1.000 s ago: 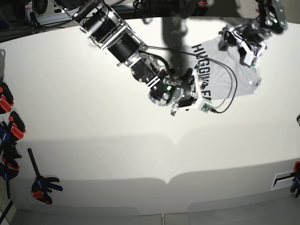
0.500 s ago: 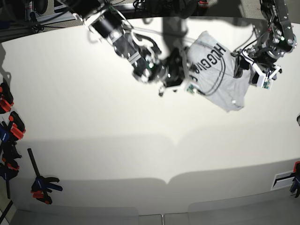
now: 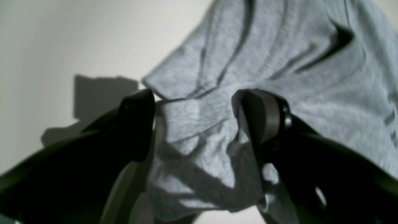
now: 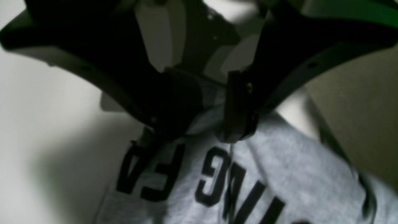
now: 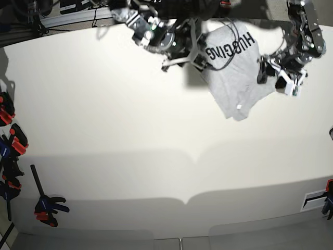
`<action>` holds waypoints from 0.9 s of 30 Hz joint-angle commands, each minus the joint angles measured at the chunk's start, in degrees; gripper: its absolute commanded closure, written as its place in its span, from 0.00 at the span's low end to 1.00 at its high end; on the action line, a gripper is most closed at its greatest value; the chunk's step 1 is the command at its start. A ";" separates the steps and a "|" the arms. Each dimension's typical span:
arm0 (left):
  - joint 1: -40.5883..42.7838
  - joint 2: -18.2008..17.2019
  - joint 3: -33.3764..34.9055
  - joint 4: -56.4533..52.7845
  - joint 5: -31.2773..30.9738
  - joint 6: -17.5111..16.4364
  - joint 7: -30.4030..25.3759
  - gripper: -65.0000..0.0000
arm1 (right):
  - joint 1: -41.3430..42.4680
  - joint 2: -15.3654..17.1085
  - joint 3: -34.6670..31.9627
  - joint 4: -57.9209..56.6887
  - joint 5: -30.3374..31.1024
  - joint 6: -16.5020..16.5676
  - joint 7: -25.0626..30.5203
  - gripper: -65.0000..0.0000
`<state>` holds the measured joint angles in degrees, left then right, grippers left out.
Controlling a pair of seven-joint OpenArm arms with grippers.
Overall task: Fold the T-shirt properly
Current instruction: 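Lift and flip the folded bundle with both grippers, printed side up, then lower the folded shirt onto the table and open both grippers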
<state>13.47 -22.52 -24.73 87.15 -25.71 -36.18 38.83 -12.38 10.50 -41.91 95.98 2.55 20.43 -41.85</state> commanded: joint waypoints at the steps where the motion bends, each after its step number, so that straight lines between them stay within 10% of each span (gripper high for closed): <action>1: -1.92 -0.79 -0.28 0.90 -0.90 0.09 -1.73 0.37 | -0.66 0.28 -0.04 1.09 -0.90 -0.31 -2.32 0.62; 11: -9.33 0.87 0.83 0.90 -1.14 -1.16 1.09 0.37 | -1.09 0.26 -0.04 3.85 -2.62 -4.83 -2.40 0.62; 16: -9.57 0.26 1.92 2.19 -6.27 -1.18 12.11 0.37 | -1.09 -0.79 -0.02 6.71 -2.62 -5.16 -2.51 0.62; 27: -2.01 0.31 1.92 15.69 -15.08 -0.81 18.67 0.58 | -1.09 -6.51 6.08 18.01 -2.62 -6.38 -0.48 0.62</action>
<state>11.75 -21.47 -22.48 101.97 -39.86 -36.95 58.59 -13.87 4.21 -35.94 112.71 -0.01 14.06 -43.57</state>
